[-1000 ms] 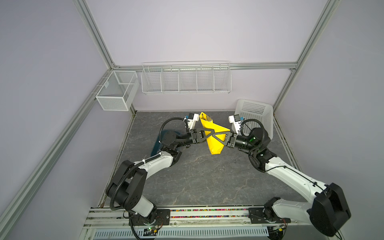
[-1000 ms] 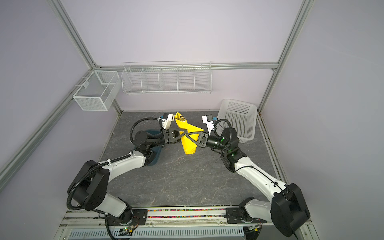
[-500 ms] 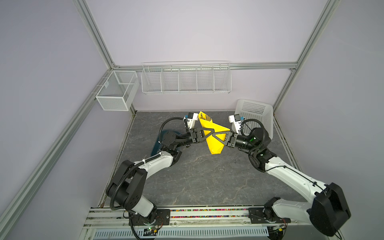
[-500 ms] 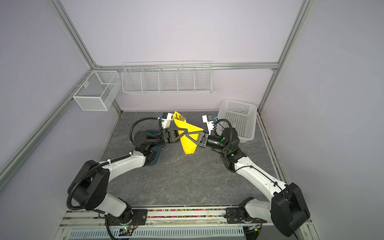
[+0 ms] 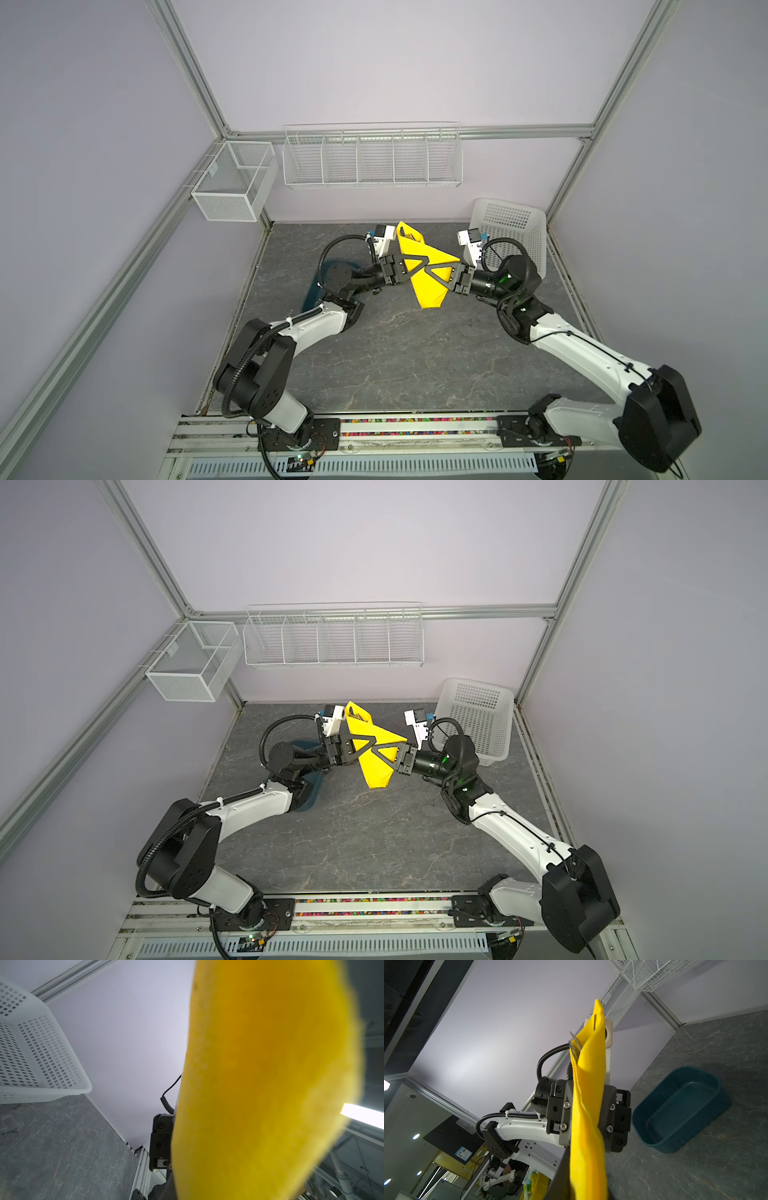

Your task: Place the utensils on the paper napkin and roll it up

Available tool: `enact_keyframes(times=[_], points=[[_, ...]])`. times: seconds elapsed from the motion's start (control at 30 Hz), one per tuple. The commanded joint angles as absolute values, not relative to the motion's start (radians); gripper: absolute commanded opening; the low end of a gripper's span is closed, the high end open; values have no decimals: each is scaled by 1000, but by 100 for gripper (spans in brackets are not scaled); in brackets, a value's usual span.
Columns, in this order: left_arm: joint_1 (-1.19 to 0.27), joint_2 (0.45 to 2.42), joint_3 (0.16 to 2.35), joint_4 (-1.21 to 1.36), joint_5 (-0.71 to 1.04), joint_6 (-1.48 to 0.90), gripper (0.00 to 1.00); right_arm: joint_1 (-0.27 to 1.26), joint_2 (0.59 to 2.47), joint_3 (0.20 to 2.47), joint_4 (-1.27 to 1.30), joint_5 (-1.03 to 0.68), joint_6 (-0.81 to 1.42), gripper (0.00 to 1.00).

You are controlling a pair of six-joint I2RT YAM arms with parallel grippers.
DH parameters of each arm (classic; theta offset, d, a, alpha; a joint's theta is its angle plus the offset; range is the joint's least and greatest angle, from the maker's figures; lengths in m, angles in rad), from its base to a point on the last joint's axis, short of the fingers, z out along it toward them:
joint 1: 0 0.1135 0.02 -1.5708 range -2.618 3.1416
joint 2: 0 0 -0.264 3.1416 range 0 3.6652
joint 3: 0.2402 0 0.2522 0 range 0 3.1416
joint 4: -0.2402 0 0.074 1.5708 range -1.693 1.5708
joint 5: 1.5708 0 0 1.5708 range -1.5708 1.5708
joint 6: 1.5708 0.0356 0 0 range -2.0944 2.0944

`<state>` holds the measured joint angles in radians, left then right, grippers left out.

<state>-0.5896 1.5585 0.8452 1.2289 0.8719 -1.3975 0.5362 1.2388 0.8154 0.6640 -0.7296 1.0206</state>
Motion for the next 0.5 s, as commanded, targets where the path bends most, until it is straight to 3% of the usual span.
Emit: enact_keyframes(times=[0.0, 0.33, 0.47], points=[[-592, 1568, 873, 1284, 853, -1423, 12, 533, 1226, 811, 687, -738, 1020, 14], [-591, 1589, 863, 1299, 823, -1443, 0, 532, 1205, 804, 663, -722, 1009, 15], [-592, 1592, 863, 1303, 821, -1445, 0, 529, 1179, 802, 599, -699, 978, 22]])
